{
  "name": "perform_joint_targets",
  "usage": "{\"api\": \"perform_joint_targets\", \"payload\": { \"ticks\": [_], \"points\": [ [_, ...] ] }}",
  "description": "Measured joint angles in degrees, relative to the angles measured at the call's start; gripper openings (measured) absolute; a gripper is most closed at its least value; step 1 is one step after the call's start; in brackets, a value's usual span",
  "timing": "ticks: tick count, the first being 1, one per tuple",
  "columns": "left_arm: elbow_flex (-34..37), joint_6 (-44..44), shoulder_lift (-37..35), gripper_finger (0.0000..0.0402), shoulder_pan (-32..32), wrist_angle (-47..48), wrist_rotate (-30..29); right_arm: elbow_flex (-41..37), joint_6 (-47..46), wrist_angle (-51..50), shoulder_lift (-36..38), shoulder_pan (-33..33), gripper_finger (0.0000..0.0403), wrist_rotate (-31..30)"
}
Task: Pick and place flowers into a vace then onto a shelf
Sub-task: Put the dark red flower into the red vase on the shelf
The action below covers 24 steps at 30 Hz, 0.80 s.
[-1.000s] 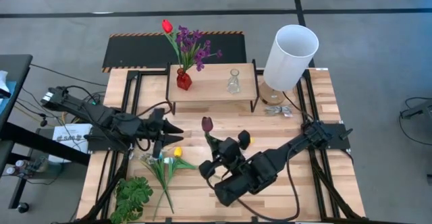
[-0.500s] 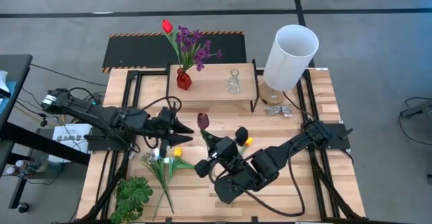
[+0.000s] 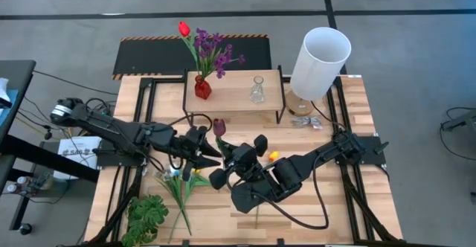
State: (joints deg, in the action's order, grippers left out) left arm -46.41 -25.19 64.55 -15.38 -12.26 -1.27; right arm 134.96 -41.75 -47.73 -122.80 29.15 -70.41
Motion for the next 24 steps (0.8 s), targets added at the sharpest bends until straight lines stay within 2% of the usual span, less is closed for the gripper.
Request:
{"api": "perform_joint_targets", "payload": {
  "ticks": [5, 14, 24],
  "points": [
    [0.0, 0.1, 1.2, 0.0135, 0.0, -4.4, -0.5, 0.0, 0.2, 0.3, 0.0, 0.1, 0.0000, 0.0],
    [0.0, 0.1, 1.2, 0.0128, 0.0, -4.6, -7.0, 0.0, 0.2, 0.3, 0.0, 0.1, 0.0000, 0.0],
    [0.0, 1.0, 1.2, 0.0027, 0.0, -4.8, -7.9, 0.0, 0.3, 0.3, 0.0, 0.0, 0.0000, 0.0]
  ]
}}
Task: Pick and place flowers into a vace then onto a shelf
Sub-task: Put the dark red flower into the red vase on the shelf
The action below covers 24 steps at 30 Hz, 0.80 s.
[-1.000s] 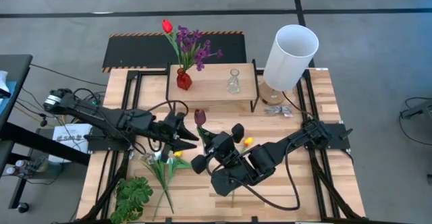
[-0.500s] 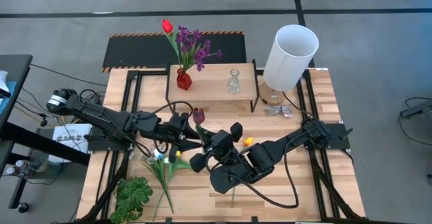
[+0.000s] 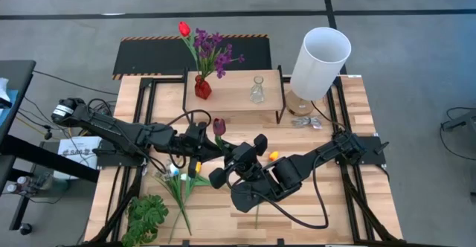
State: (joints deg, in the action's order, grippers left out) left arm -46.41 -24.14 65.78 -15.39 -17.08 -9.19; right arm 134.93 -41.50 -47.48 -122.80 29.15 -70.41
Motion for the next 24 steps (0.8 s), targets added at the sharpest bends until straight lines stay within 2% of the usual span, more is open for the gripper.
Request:
{"api": "perform_joint_targets", "payload": {
  "ticks": [3, 8, 19, 24],
  "points": [
    [0.0, 0.9, 0.0, 0.0007, 0.0, 0.0, 0.7, 0.0, 0.0, 0.0, 0.0, 0.0, 0.0000, 0.0],
    [0.0, 0.9, 0.0, 0.0010, 0.0, 0.0, 1.3, 0.0, 0.0, 0.0, 0.0, 0.0, 0.0009, 0.0],
    [0.0, 0.9, 0.0, 0.0002, 0.0, 0.0, 1.1, 0.0, 0.0, -1.1, 0.0, 1.2, 0.0076, 0.4],
    [0.0, 0.9, 0.0, 0.0002, -0.3, 0.8, 1.3, 0.0, -0.8, -3.8, 0.6, 3.9, 0.0108, 4.7]
  ]
}}
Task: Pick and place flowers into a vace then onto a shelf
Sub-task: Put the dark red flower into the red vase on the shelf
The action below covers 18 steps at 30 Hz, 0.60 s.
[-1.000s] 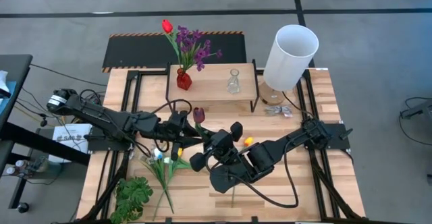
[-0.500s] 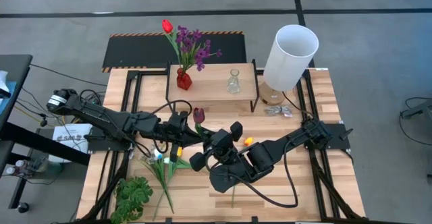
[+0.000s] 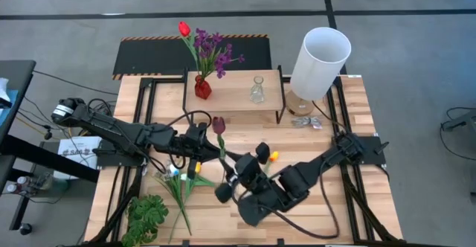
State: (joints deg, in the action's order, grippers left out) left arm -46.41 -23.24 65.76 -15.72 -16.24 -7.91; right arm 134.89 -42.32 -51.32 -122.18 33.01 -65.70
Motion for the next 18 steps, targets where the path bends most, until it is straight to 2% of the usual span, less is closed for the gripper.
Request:
{"api": "perform_joint_targets", "payload": {
  "ticks": [4, 8, 11, 14, 18],
  "points": [
    [0.0, 0.0, 0.0, 0.0001, -0.5, 3.0, 2.1, 0.0, -9.0, -8.6, 1.2, 2.6, 0.0121, 7.6],
    [0.0, 0.0, 0.0, 0.0001, -2.0, 6.6, 4.3, 0.0, -25.3, -22.5, 1.3, 4.7, 0.0119, 21.5],
    [0.0, 0.0, 0.5, 0.0001, -3.8, 6.1, 5.3, 0.0, -33.7, -30.7, 1.1, 6.3, 0.0114, 31.3],
    [0.0, -1.5, 3.0, 0.0000, -6.0, 3.0, 6.5, 0.0, -36.6, -36.0, 1.0, 8.2, 0.0108, 37.1],
    [0.0, -4.4, 10.3, 0.0000, -9.1, -7.4, 6.7, 0.0, -35.4, -38.6, 1.0, 10.3, 0.0099, 41.9]
  ]
}}
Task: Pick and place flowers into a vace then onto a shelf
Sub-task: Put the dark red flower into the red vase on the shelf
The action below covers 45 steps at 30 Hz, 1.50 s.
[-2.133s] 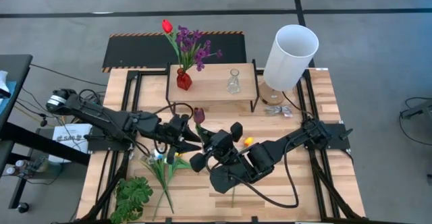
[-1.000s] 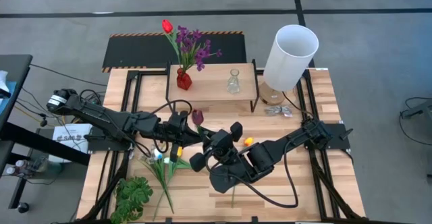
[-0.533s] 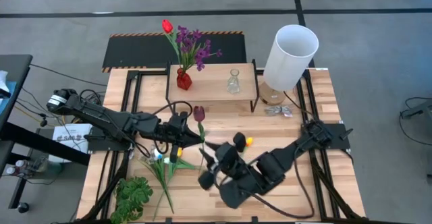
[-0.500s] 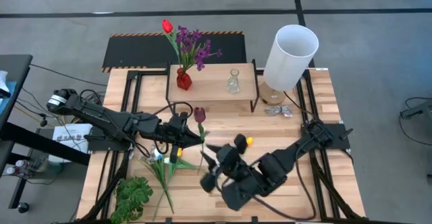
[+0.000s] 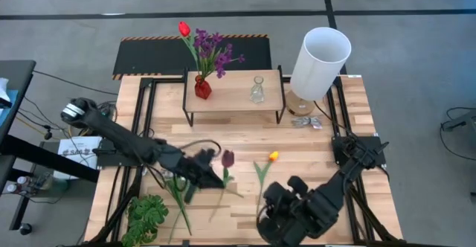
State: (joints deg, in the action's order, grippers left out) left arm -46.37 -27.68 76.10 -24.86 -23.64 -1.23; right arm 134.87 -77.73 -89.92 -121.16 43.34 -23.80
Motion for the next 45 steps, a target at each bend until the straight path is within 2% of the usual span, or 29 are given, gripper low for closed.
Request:
{"api": "perform_joint_targets", "payload": {
  "ticks": [6, 10, 13, 17, 21, 26, 30, 37, 40, 45],
  "points": [
    [0.0, -5.8, 15.0, 0.0000, -2.1, -28.6, -2.6, -0.1, 4.4, -0.1, 0.8, 3.2, 0.0079, 5.5],
    [-1.0, -7.3, 24.8, 0.0000, -3.4, -50.2, -10.0, -0.2, 5.7, -0.1, 0.8, 6.9, 0.0066, 5.7],
    [-4.9, -2.7, 29.2, 0.0000, -4.5, -57.6, -17.3, -0.2, 6.2, -0.1, 0.9, 9.6, 0.0059, 3.5],
    [-12.6, 6.9, 30.5, 0.0000, -4.4, -53.2, -25.1, -0.1, 6.2, -0.1, 0.9, 12.4, 0.0051, -1.1],
    [-20.9, 17.2, 28.6, 0.0000, -3.1, -40.4, -34.7, -0.1, 5.8, 1.4, 0.9, 14.2, 0.0040, -4.9],
    [-27.0, 28.2, 22.6, 0.0000, -0.6, -24.7, -52.4, -0.2, 5.7, 4.8, 0.9, 16.6, 0.0018, -9.4],
    [-26.0, 37.6, 16.2, 0.0000, 1.6, -21.7, -62.9, -1.7, 4.6, 7.9, 0.9, 18.9, 0.0002, -13.5],
    [-21.4, 50.6, 4.5, 0.0000, 5.7, -22.2, -73.0, -7.0, -2.3, 10.2, 0.9, 22.0, 0.0005, -17.7],
    [-17.7, 51.6, -1.2, 0.0000, 7.8, -22.3, -74.7, -9.8, -3.8, 13.1, 0.9, 22.3, 0.0001, -19.1],
    [-11.5, 50.5, -9.7, 0.0000, 11.8, -22.3, -74.1, -10.9, -3.7, 15.4, 1.0, 22.3, 0.0001, -20.4]
  ]
}}
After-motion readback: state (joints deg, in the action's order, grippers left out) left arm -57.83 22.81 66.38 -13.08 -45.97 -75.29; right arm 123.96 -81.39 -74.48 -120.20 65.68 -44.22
